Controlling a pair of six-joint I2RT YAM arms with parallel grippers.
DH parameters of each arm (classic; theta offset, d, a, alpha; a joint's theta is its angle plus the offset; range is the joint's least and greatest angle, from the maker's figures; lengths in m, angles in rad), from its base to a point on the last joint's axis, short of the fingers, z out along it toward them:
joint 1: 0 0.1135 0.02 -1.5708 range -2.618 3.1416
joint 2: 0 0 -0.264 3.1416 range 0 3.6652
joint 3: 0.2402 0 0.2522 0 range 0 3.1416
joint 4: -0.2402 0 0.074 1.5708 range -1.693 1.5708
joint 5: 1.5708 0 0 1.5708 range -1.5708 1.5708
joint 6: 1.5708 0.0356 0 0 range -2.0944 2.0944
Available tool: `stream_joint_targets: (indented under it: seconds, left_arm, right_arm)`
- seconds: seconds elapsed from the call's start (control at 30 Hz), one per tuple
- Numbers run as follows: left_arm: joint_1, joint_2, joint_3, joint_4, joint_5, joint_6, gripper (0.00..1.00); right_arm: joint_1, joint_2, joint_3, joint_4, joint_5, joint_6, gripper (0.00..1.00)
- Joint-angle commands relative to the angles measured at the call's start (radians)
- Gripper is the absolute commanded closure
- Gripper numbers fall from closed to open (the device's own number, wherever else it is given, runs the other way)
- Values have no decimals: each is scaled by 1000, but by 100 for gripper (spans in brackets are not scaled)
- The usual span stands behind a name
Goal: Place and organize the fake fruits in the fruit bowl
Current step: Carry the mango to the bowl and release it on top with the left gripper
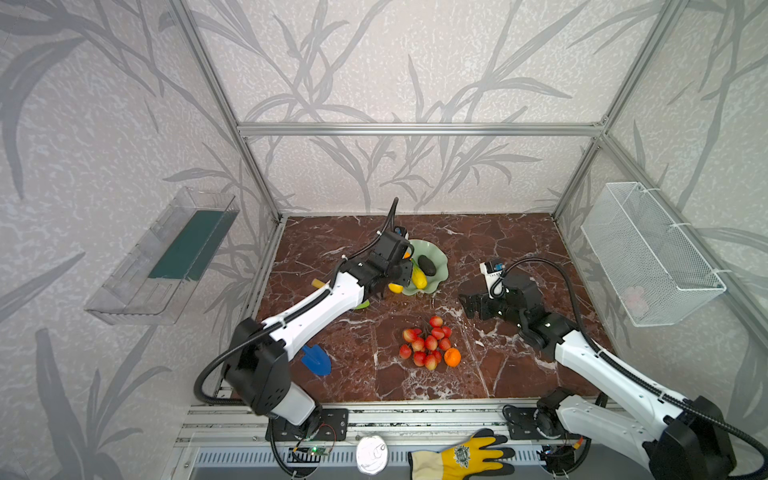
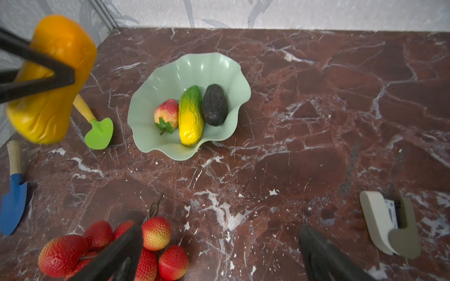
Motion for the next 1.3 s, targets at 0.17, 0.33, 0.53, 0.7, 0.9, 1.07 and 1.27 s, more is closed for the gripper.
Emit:
stream_joint_targets:
  seconds: [0.17,0.33,0.53,0.7,0.9,1.07,1.27]
  left_arm:
    - [63,282,238,-6,62,49,61]
    - [83,403,318,-39,48,43,61]
    - [94,502,396,-77,56,20,55]
    - [102,521,418,-90,87,2,42]
    - [111,447,407,-58,94,-1,31]
    - [114,292,325,72,93,23,27]
    - [115,9,100,337,44,33,21]
  right_arm:
    - [1,-30,-44,-109,-41,47,5]
    - [43,-22,-55,-143,-66,102,9]
    - [156,-22,-84,-183,-19,166,11]
    - [220,-59,-124,-191,-8,227,14]
    - [321,-67,-145,-231,-6,281,16]
    - [403,-52,-182,-182,9,332,18]
    - [408,34,-170,-112,1,323,24]
